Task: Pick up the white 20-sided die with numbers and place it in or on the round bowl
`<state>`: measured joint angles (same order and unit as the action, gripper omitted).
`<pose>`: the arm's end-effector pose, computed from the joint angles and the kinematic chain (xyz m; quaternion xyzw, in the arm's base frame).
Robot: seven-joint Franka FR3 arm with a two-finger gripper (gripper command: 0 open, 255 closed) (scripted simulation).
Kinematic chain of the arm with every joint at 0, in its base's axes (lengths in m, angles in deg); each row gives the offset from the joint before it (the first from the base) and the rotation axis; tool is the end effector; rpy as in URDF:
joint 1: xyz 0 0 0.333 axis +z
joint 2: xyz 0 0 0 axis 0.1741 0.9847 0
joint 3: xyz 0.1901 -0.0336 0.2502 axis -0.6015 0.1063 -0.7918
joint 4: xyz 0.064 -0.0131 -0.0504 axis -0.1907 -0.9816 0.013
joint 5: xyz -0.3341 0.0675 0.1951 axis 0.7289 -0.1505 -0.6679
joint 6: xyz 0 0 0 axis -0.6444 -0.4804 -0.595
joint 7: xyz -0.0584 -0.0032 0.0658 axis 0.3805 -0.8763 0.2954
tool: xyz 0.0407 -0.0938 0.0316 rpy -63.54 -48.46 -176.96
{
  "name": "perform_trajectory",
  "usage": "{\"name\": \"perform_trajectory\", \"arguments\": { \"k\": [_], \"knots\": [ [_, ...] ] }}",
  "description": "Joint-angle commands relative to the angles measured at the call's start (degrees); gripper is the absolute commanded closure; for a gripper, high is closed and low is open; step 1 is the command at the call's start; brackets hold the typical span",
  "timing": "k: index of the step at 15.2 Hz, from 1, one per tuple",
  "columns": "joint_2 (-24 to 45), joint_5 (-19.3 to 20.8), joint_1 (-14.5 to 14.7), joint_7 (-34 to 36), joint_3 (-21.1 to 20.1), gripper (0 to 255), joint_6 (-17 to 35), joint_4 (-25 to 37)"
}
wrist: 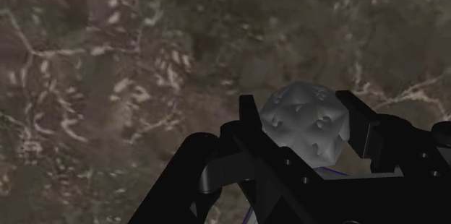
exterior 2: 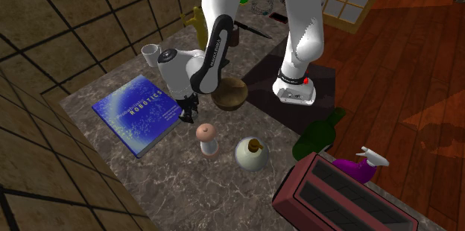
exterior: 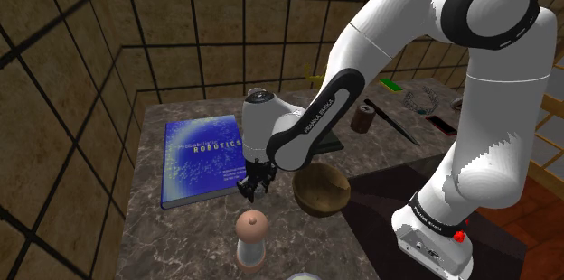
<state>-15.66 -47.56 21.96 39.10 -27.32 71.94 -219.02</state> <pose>0.3972 0.3259 0.1864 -0.9977 -0.0294 0.0547 0.0278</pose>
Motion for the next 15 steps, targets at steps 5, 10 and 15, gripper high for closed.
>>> {"name": "perform_trajectory", "arguments": {
  "k": [5, 10, 15],
  "knots": [
    [-3.54, -2.58, -1.37, -1.53, -2.0, 255, -3.06, -0.24],
    [-7.29, -5.24, -2.57, -3.08, -3.58, 255, -6.49, -0.23],
    [-10.93, -7.81, -3.48, -4.58, -4.74, 255, -10.09, 0.12]
  ]
}}
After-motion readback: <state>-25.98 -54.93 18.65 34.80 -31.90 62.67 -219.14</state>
